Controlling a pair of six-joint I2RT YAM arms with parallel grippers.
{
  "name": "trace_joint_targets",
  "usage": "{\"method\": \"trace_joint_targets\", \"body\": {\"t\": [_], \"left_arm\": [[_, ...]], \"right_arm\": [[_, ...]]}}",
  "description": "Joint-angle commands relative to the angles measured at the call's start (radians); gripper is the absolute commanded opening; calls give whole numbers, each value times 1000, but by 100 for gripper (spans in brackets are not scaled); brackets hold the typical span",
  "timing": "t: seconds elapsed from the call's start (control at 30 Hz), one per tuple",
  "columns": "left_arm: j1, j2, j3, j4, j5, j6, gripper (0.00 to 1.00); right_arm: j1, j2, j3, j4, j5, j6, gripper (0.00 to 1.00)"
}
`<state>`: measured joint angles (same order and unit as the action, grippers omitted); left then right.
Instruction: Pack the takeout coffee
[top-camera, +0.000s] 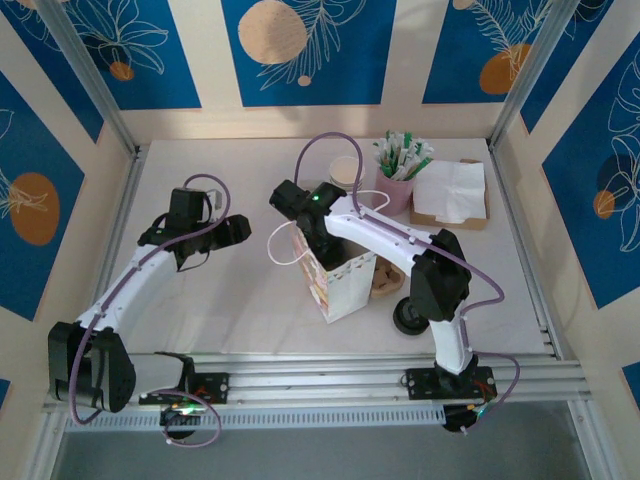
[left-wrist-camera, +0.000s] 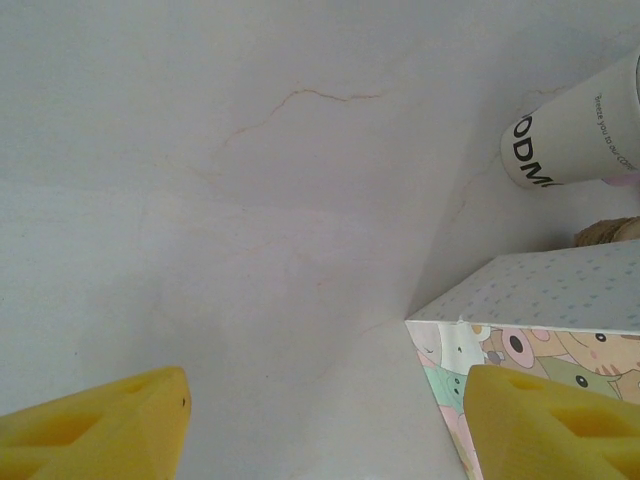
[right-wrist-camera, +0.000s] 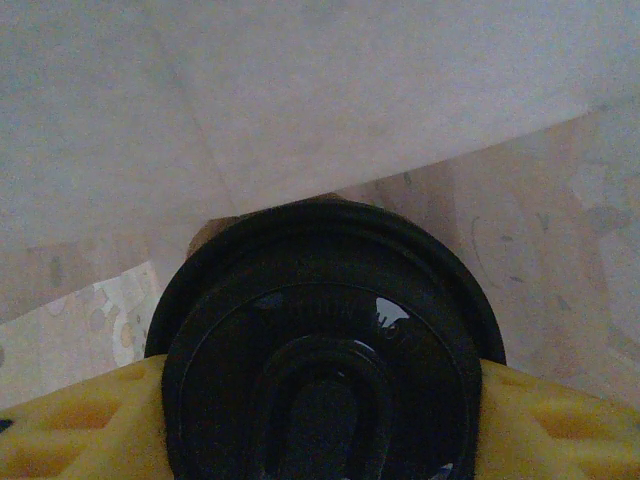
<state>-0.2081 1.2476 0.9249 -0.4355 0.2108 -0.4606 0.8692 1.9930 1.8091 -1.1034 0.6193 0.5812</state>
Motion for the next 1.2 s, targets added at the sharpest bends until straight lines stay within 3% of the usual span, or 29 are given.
{"method": "trace_joint_targets", "body": {"t": [0.0, 0.2, 0.57, 0.87, 1.17], "left_arm": [[-13, 3, 29, -20, -14, 20, 72], [-16, 3, 29, -21, -16, 21, 73], [-20, 4, 30, -24, -17, 26, 73], [-20, 2, 31, -24, -22, 27, 73], [-22, 1, 30, -25, -24, 27, 73]], "right_arm": [[-6, 99, -59, -36, -105, 29, 57], [-20, 39, 7, -21, -86, 23, 63], [-27, -25, 82, -25, -92, 18, 93], [-20, -78, 111, -42, -95, 17, 100], [-9, -108, 190, -96, -106, 2, 100]]}}
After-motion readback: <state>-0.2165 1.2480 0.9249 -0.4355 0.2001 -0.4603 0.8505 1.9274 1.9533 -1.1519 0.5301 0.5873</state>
